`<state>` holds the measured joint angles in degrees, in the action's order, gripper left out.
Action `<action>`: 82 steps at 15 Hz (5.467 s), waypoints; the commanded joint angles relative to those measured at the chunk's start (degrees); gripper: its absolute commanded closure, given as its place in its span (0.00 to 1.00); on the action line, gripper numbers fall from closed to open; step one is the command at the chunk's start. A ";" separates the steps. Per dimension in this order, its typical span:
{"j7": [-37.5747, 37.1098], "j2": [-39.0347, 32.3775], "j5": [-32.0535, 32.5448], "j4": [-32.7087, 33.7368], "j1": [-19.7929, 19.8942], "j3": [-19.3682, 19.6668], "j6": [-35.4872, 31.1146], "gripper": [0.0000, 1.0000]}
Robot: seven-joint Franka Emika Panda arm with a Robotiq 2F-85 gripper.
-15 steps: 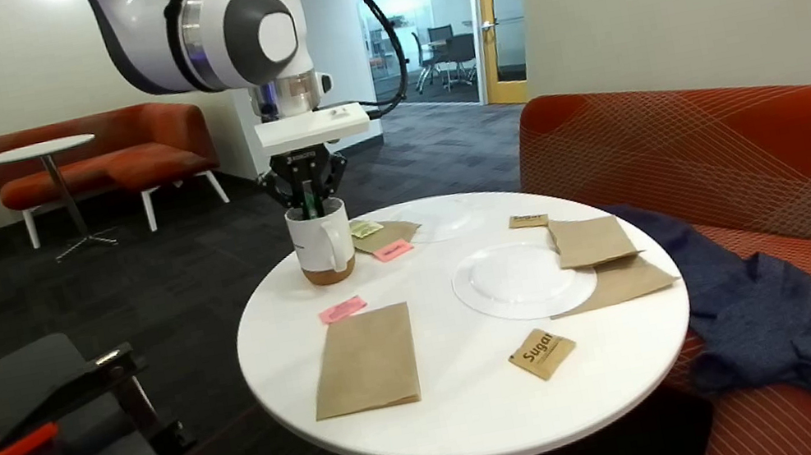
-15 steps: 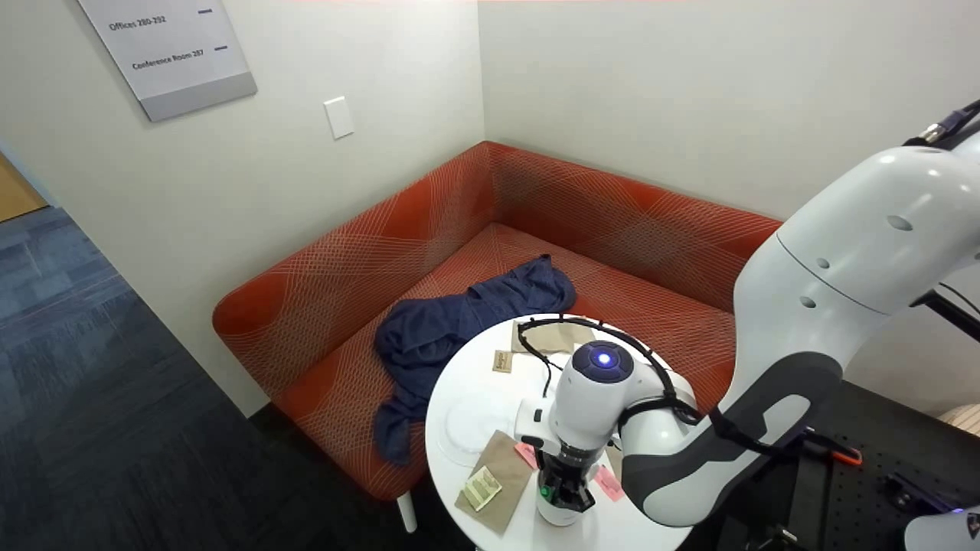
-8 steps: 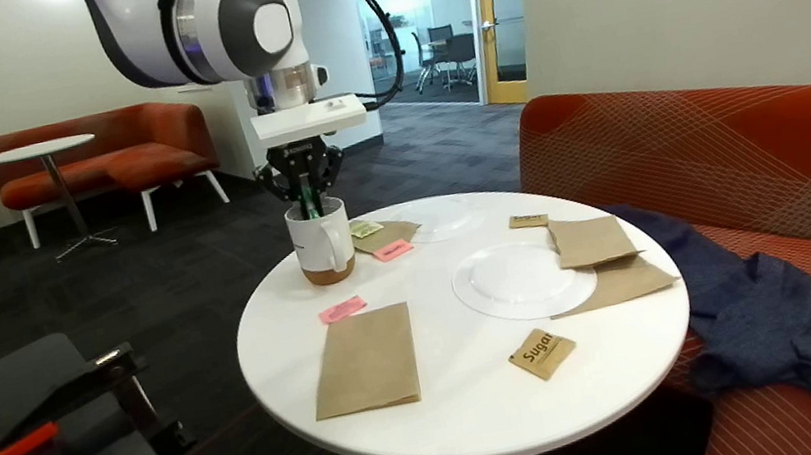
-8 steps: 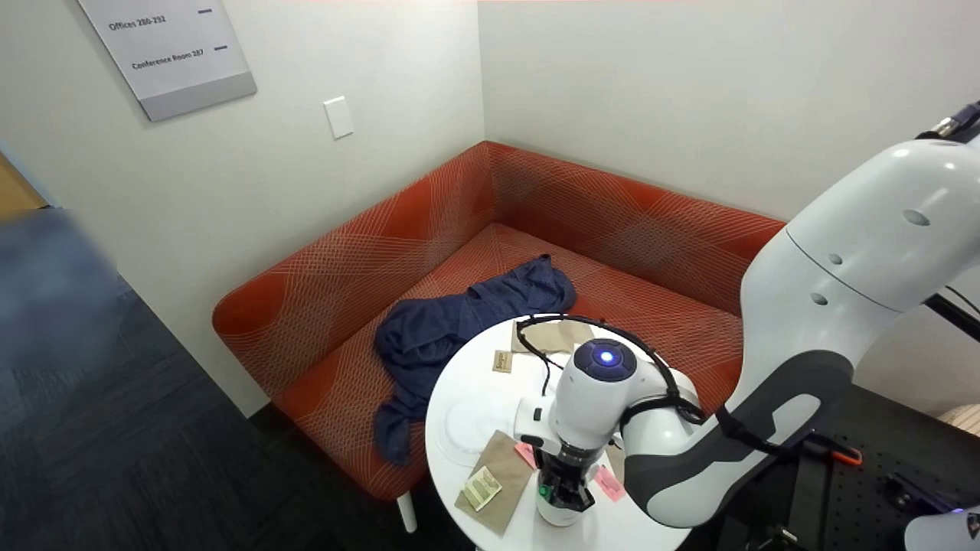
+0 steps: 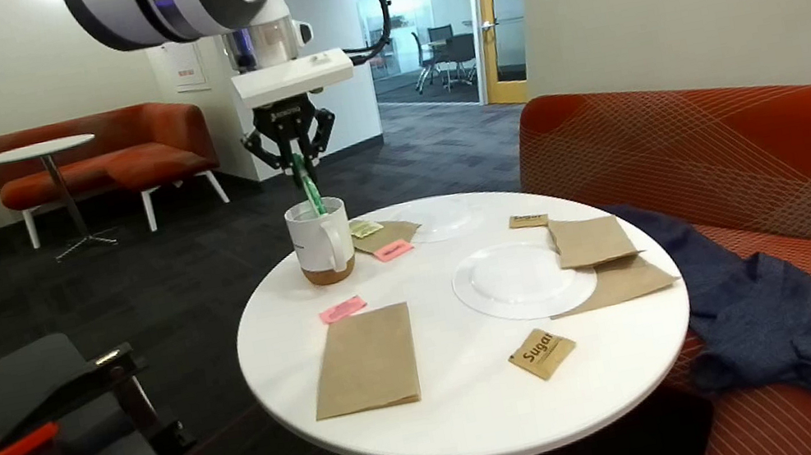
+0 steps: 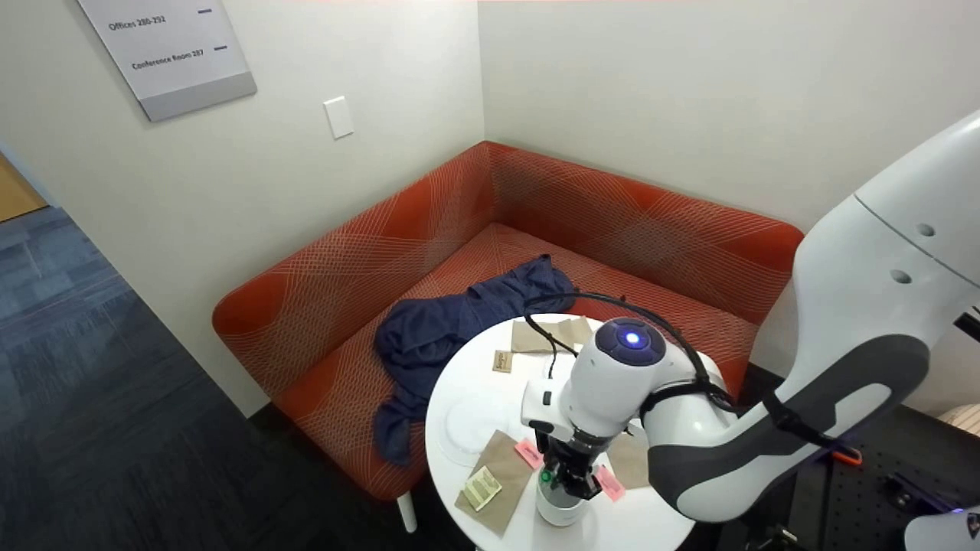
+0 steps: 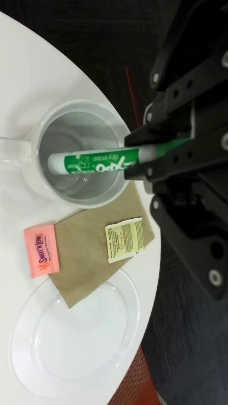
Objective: Put the marker on the table
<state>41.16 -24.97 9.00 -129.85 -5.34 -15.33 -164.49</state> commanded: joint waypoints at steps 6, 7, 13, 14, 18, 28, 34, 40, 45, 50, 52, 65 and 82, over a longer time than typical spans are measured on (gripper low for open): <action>-2.00 12.64 -0.49 -6.28 0.33 -1.98 1.11 0.95; -1.60 13.70 -1.09 -6.60 0.57 -2.28 1.03 0.95; -3.14 19.58 -0.39 -8.59 -0.13 0.67 2.03 0.95; -4.79 20.30 1.19 -9.00 -0.52 2.20 2.70 0.95; -8.72 21.55 5.37 -11.38 -0.29 6.06 4.50 0.95; -17.96 16.52 18.09 -14.61 0.36 13.08 4.28 0.95; -24.30 9.88 28.75 -13.10 -1.05 17.67 4.17 0.95; -26.03 2.55 31.19 -9.64 -1.15 18.96 3.71 0.95; -25.29 -2.94 30.56 -4.66 -0.65 18.91 4.48 0.95; -24.80 -7.41 30.23 -1.64 -0.42 19.25 4.37 0.95; -24.93 -8.87 30.17 -0.67 -0.56 19.52 4.51 0.95; -26.65 -6.22 30.38 -0.99 -1.98 20.25 4.25 0.02; -29.10 27.34 31.94 -19.92 -3.15 21.20 2.73 0.00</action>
<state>11.80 -4.62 41.30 -144.47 -8.52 6.06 -160.86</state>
